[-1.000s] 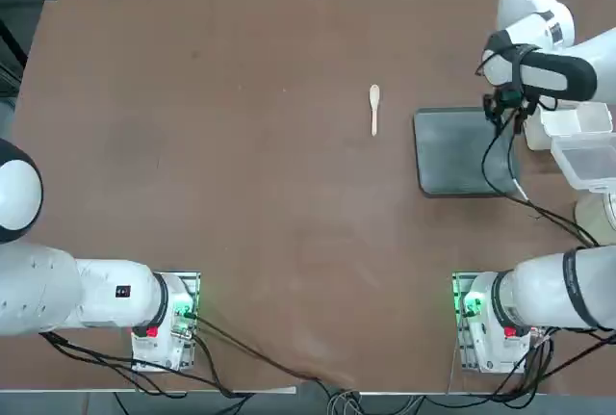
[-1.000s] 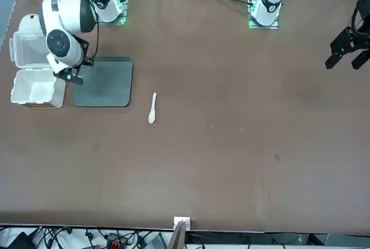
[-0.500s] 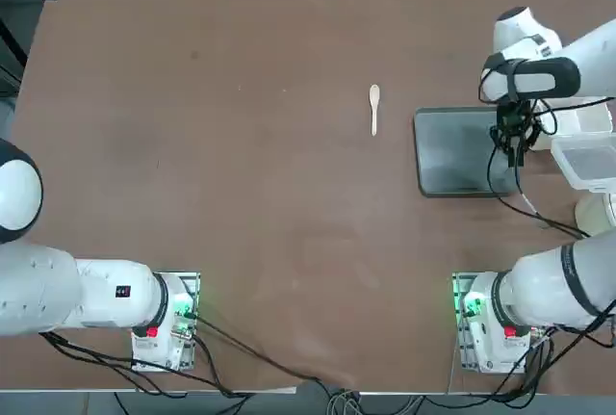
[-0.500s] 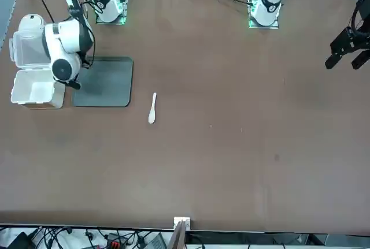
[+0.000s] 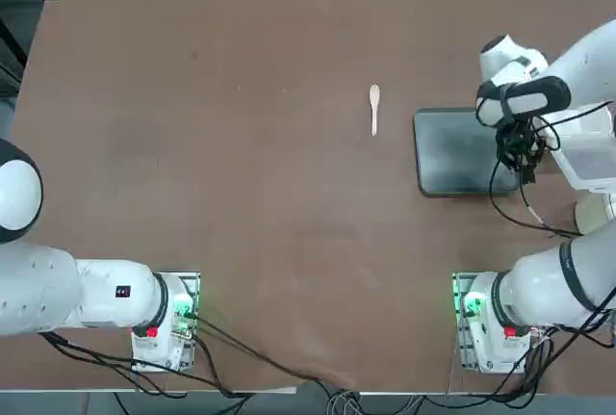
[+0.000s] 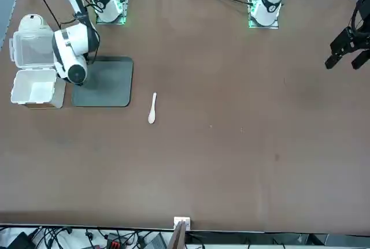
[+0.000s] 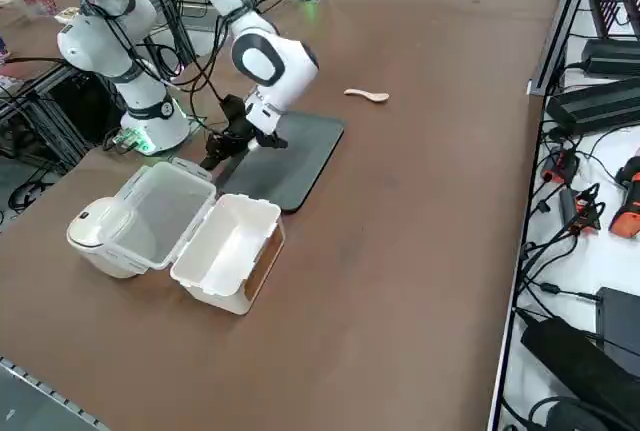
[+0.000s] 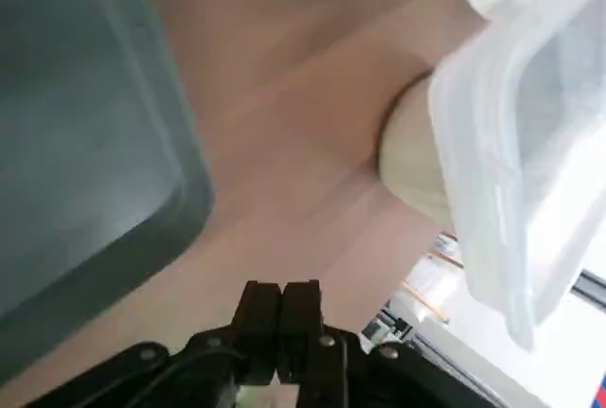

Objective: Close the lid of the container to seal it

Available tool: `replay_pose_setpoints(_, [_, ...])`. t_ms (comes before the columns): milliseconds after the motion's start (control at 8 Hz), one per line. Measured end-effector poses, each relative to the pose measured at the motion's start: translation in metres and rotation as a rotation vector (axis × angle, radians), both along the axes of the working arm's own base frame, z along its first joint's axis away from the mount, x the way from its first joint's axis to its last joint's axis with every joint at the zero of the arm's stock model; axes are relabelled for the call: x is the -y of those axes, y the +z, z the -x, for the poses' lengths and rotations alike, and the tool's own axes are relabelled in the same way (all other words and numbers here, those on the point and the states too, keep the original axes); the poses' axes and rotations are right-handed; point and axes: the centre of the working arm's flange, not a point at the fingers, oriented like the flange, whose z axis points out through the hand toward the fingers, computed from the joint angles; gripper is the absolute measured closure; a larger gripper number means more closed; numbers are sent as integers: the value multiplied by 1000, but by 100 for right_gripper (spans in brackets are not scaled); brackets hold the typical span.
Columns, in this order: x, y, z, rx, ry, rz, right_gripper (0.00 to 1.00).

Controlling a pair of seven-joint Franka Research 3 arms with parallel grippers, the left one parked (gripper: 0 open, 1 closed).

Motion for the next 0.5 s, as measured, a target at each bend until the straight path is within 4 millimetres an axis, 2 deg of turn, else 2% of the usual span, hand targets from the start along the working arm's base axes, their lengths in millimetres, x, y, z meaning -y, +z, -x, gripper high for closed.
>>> replay_pose_setpoints(250, [-10, -18, 12, 5, 15, 107, 98])
replay_pose_setpoints(500, [-13, -21, 18, -7, 68, 228, 98])
